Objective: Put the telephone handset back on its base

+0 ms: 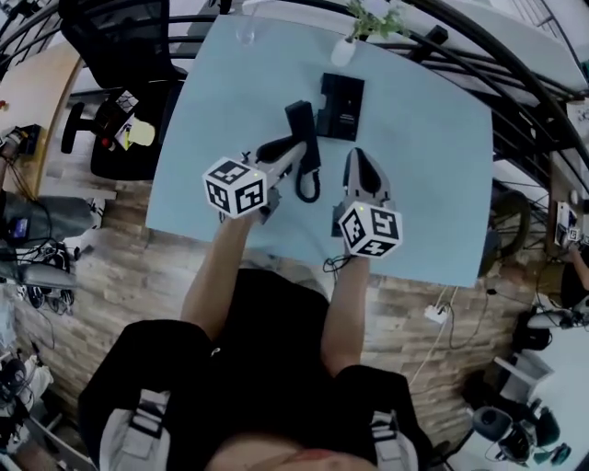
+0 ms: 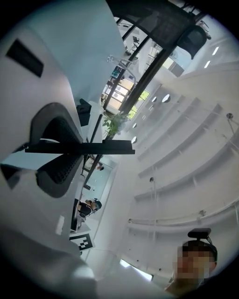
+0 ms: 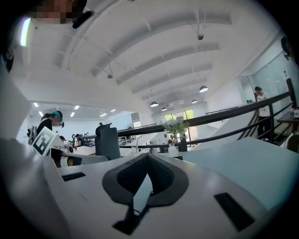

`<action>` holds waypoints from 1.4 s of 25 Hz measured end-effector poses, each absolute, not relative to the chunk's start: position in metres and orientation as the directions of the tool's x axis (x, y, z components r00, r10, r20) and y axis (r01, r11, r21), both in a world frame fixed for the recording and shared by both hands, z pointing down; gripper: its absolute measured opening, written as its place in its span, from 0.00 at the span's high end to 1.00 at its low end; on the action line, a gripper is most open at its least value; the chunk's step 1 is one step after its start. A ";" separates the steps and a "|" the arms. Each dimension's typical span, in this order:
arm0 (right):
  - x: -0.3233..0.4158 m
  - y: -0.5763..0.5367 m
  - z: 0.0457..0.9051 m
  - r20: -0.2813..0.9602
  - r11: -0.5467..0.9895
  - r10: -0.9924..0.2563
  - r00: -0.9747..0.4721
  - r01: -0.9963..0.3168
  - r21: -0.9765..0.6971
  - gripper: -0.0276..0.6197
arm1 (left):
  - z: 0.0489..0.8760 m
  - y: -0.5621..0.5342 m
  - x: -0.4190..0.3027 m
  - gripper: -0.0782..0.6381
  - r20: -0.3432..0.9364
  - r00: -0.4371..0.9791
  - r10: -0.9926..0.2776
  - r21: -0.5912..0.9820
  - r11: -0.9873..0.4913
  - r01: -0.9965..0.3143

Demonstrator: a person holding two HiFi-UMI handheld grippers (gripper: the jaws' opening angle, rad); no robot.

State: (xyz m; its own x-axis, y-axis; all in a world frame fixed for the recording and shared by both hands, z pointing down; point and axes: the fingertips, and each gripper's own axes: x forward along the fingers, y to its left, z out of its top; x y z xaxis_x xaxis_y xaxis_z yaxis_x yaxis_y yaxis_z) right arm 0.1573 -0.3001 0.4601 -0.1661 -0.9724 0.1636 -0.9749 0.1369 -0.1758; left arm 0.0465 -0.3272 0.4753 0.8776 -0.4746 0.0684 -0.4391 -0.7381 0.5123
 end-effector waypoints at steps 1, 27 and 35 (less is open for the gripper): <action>0.159 -0.304 0.466 0.179 0.136 -0.970 -0.167 -0.976 -0.172 0.97 | 0.480 -0.331 0.049 0.80 0.071 0.881 -0.467 0.522 -0.736 -0.432; 0.256 -0.329 0.537 0.364 0.050 -0.923 -0.125 -0.977 -0.209 0.97 | 0.589 -0.458 0.148 0.80 0.176 0.984 -0.018 0.680 -0.721 -0.135; 0.265 -0.334 0.543 0.374 0.043 -0.919 -0.124 -0.975 -0.217 0.97 | 0.604 -0.475 0.156 0.80 0.175 0.983 0.063 0.706 -0.704 -0.080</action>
